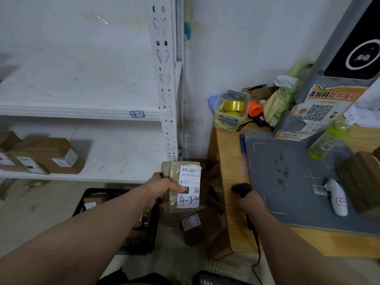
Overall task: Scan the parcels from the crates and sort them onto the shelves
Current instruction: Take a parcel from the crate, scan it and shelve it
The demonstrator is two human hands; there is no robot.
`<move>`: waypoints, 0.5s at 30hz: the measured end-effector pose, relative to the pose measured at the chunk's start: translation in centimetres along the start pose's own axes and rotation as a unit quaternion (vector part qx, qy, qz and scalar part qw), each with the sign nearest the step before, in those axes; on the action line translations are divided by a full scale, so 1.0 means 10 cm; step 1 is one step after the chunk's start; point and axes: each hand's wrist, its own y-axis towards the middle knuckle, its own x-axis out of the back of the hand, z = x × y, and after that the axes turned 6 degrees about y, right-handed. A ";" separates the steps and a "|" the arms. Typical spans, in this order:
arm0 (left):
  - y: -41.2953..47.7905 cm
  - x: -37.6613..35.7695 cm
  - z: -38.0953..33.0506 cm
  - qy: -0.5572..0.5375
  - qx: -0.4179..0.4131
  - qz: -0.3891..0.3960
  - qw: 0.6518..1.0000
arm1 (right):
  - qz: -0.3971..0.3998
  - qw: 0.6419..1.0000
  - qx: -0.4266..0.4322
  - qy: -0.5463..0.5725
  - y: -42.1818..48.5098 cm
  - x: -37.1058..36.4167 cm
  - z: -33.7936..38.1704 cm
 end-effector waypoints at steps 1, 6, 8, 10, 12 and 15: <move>0.01 0.00 0.01 0.003 0.000 0.005 1.000 | -0.008 1.000 -0.012 0.014 -0.03 0.01 0.00; 0.09 0.03 0.05 0.001 -0.003 0.037 0.999 | -0.037 0.996 -0.053 0.056 -0.14 0.06 0.03; 0.12 0.05 0.07 0.003 -0.009 0.042 0.999 | -0.042 0.996 -0.054 0.061 -0.23 0.11 0.10; 0.16 0.07 0.08 0.009 -0.013 0.045 0.999 | -0.072 0.997 -0.023 0.019 -0.33 0.17 0.19; 0.16 0.09 0.06 0.012 -0.013 0.051 0.999 | -0.114 0.991 0.047 -0.046 -0.42 0.23 0.34; 0.10 0.14 -0.02 0.016 -0.021 0.055 0.998 | -0.057 0.985 0.158 0.029 -0.53 0.26 0.68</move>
